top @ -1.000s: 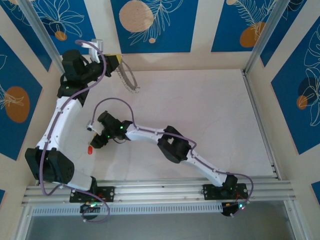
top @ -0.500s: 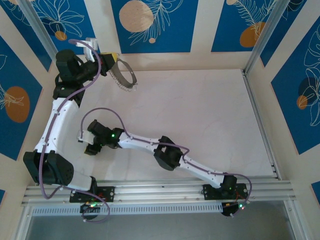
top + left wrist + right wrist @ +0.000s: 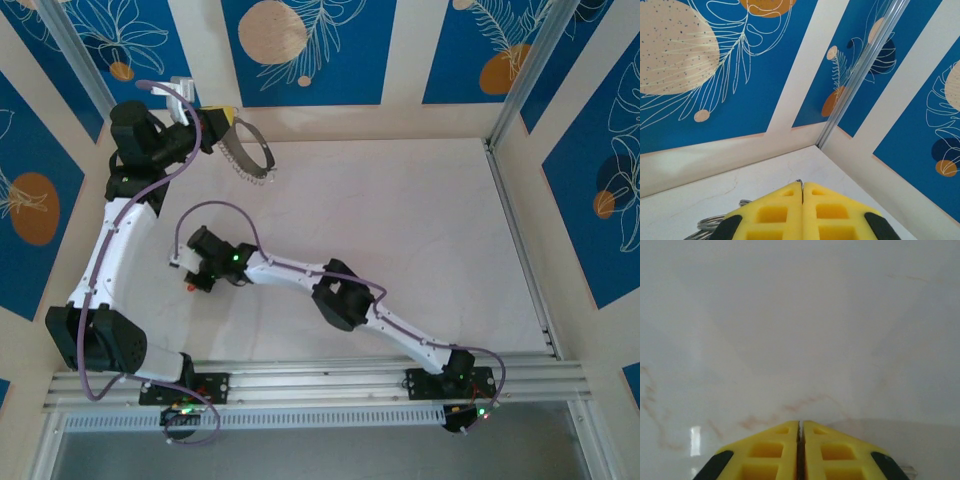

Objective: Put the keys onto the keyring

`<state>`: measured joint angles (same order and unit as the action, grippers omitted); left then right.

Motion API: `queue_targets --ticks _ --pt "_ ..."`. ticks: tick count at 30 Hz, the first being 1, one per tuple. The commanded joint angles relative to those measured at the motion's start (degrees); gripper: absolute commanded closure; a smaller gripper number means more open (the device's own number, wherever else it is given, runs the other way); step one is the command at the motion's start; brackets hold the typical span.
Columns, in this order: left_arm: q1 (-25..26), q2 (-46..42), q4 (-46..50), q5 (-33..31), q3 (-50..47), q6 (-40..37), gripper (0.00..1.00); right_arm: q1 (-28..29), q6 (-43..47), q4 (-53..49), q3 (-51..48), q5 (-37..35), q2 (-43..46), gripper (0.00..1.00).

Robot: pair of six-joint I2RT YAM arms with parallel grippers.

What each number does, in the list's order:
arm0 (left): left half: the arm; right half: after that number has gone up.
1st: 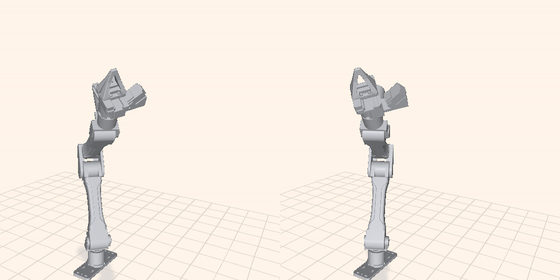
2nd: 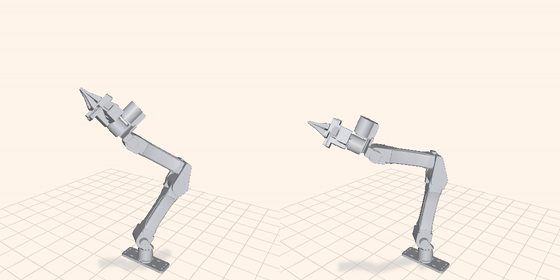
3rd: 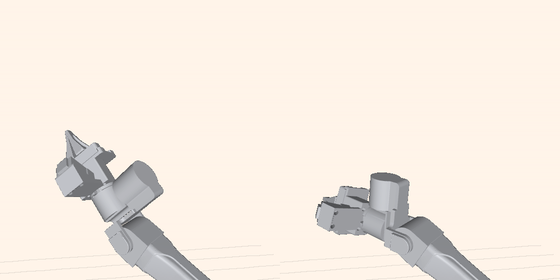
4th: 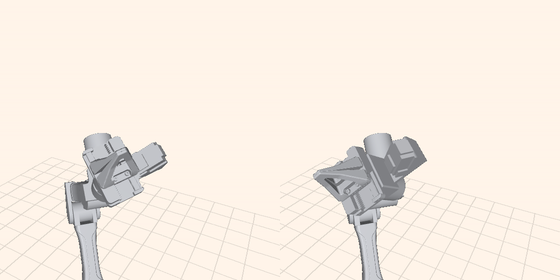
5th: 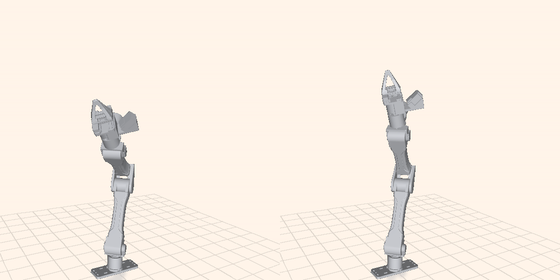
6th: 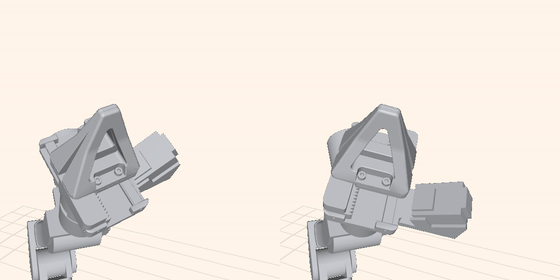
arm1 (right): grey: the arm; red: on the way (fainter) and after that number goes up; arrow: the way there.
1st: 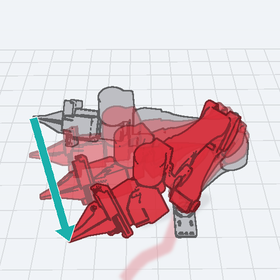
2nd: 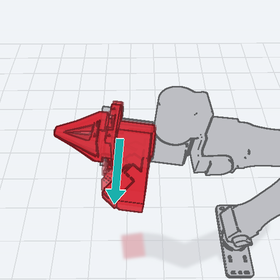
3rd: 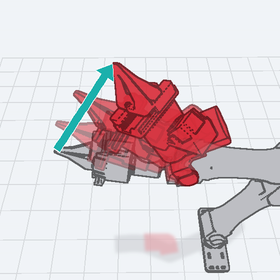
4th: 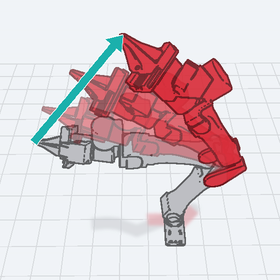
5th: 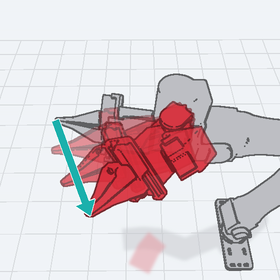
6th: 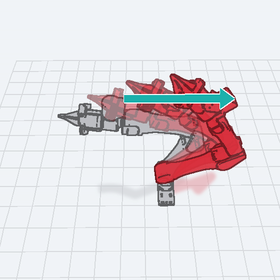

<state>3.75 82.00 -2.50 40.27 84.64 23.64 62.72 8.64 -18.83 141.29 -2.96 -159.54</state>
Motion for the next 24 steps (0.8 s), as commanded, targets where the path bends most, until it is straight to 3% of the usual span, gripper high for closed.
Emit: queue_targets --ticks 1,7,18,24 --pt "-0.76 -1.66 -2.16 1.48 -0.18 -0.24 1.0 -1.73 -2.04 -6.02 -4.93 -0.48 0.22 0.91" --pt "-0.8 -1.66 -2.04 1.74 -0.18 -0.35 1.0 -3.67 -2.76 -3.2 -15.61 -0.95 5.65 0.97" --pt "-0.74 -2.45 -4.14 2.78 -1.67 1.83 1.0 -9.24 -5.93 10.31 -49.83 -4.49 23.33 0.98" --pt "-0.44 -2.61 -3.12 4.27 -2.04 2.51 1.0 -13.41 -9.79 12.47 -62.43 -5.1 31.2 0.99"
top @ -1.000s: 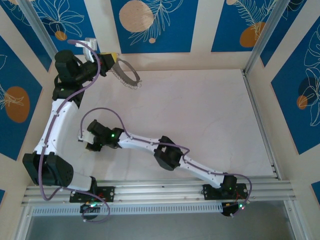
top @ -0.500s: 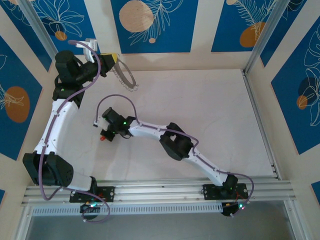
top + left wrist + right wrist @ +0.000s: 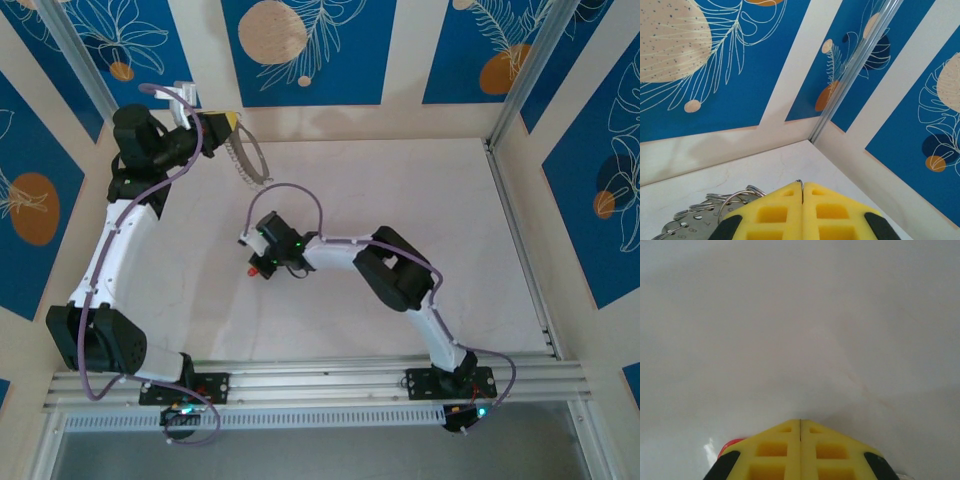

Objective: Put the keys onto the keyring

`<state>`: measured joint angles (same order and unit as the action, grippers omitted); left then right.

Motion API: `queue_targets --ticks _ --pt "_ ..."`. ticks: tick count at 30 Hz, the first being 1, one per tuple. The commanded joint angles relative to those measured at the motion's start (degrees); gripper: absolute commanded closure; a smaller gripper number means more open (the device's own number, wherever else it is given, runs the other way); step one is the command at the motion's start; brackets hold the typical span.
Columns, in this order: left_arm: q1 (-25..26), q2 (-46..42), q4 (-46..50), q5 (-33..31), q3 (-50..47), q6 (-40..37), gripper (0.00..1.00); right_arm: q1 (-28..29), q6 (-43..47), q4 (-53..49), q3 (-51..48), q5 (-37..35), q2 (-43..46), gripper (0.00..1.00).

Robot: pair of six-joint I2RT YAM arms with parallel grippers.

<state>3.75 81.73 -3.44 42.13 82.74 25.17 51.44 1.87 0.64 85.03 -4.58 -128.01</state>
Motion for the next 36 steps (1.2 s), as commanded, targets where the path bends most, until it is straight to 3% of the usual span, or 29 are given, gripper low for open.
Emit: queue_targets --ticks 1,14,19,21,25,29,36 --pt "-0.35 -2.38 -2.11 2.58 -0.25 1.02 1.0 -2.66 -3.49 -6.7 -7.81 -3.71 0.69 0.99" --pt "5.26 -2.02 -3.18 4.85 -3.25 1.06 1.0 -8.41 -8.85 -3.09 -30.74 -9.19 14.96 0.99" --pt "9.5 -1.67 -4.87 4.54 -4.98 1.05 1.0 -10.18 -11.43 -4.79 -35.89 -12.13 20.41 0.98" --pt "10.99 -1.5 -5.3 4.03 -5.64 0.78 1.0 -11.46 -13.44 -4.77 -37.36 -10.17 22.38 0.97" --pt "13.74 -1.65 -5.43 2.47 -6.91 0.18 1.0 -14.28 -20.36 -8.32 -37.37 -11.08 24.24 0.97" --pt "16.38 -1.99 -4.08 1.51 -7.63 -1.2 1.0 -15.44 -23.48 -10.97 -37.79 -12.79 28.57 0.91" --pt "20.13 -3.39 -0.98 0.59 -10.67 -5.26 1.0 -18.72 -20.74 -18.4 -35.94 -12.87 42.85 0.7"
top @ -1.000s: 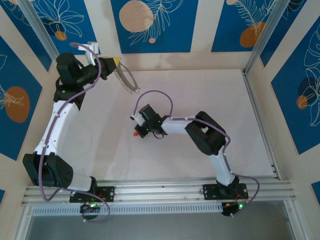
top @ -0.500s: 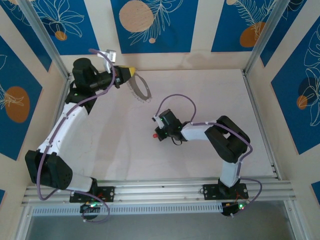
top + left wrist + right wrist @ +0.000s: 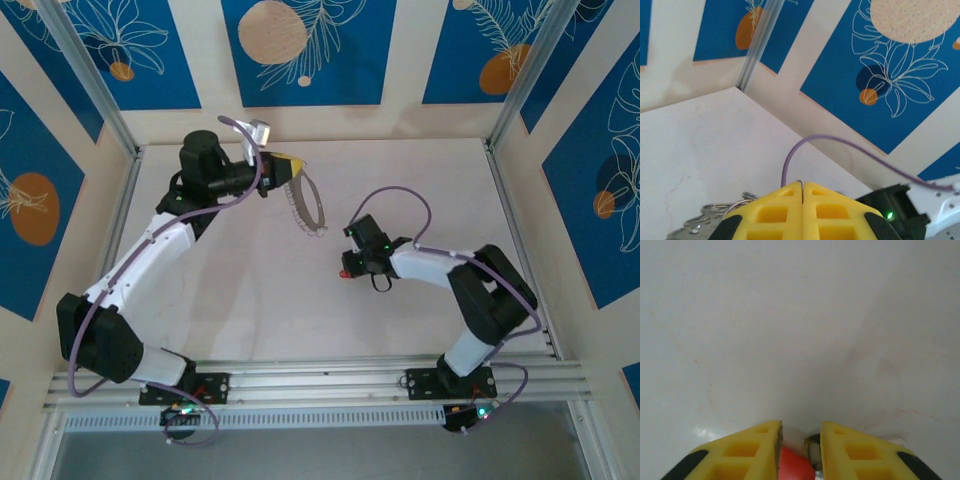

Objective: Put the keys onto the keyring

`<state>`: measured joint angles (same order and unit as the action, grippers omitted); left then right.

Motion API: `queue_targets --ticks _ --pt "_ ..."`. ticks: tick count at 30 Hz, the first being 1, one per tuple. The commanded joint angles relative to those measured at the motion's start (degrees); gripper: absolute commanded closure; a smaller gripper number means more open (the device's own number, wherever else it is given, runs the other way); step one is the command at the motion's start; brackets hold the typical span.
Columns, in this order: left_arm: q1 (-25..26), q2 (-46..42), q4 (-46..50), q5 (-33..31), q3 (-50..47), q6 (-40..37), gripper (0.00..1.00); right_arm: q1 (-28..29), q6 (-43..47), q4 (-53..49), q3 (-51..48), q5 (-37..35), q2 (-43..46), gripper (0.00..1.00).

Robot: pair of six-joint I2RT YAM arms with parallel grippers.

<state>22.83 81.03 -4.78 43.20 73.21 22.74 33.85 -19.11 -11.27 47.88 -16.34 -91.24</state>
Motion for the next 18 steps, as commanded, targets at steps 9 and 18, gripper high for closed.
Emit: queue_targets --ticks 9,18 --pt "2.83 -2.89 -1.29 3.36 -2.01 -5.38 1.0 -6.71 0.14 -13.47 10.32 8.71 21.19 0.61" --pt "3.14 -1.7 -5.39 11.63 1.38 -6.94 1.0 -8.57 -3.66 -2.97 16.25 28.83 25.87 0.61"
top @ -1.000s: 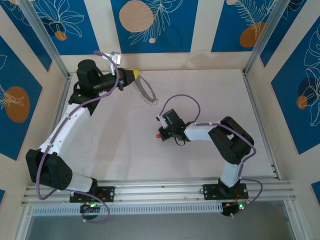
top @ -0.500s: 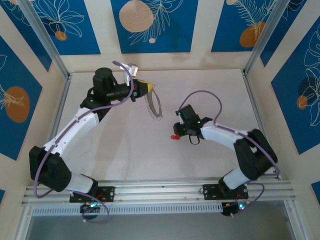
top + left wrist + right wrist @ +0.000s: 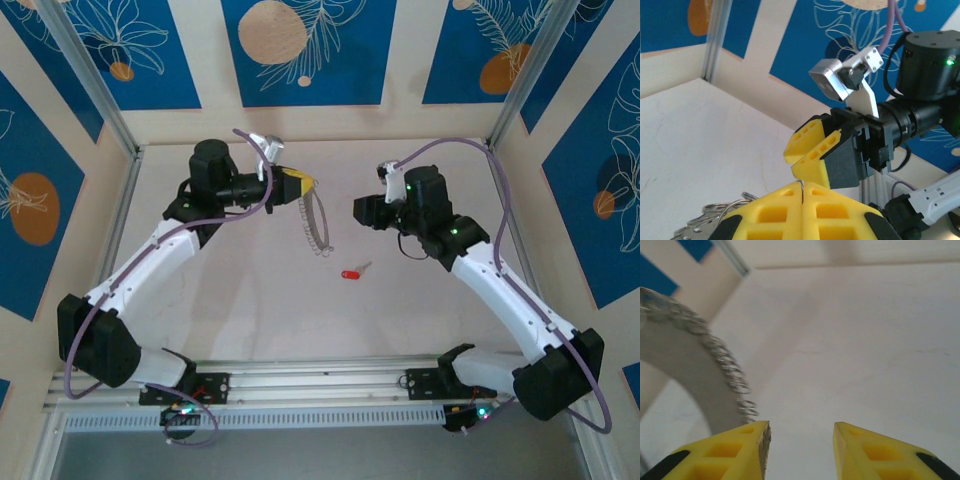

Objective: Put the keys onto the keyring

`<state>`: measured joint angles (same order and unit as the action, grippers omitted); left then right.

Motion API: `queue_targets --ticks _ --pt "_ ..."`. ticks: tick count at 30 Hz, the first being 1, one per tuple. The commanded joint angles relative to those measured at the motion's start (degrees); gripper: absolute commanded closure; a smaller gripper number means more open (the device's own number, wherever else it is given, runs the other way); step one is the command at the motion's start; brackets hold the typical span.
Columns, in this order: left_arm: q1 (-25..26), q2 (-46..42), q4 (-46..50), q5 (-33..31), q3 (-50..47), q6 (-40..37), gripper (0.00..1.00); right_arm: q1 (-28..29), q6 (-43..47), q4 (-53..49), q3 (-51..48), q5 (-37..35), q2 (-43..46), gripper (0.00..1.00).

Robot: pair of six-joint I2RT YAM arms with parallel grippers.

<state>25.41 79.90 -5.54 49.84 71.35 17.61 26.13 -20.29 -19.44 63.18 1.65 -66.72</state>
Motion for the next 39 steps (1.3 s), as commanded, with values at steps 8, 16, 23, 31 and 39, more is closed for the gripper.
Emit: queue_targets --ticks 8,16,23,31,39 --pt "0.87 0.67 -15.82 10.28 2.44 4.54 1.0 -2.94 -7.17 25.29 -2.02 28.44 2.3 0.62" --pt "1.47 3.13 -25.33 12.7 1.8 10.96 1.0 -6.52 -12.79 39.5 -7.44 36.84 3.29 0.62" --pt "2.34 5.3 -29.72 14.79 2.34 14.52 1.0 -7.21 -15.43 44.21 -8.19 38.95 3.55 0.62" --pt "3.7 7.31 -30.41 15.6 3.86 14.9 1.0 -7.18 -16.14 46.04 -6.37 38.74 1.4 0.62" --pt "4.43 8.25 -30.41 15.92 4.85 14.97 1.0 -7.12 -16.18 45.73 -5.13 38.6 0.39 0.66"
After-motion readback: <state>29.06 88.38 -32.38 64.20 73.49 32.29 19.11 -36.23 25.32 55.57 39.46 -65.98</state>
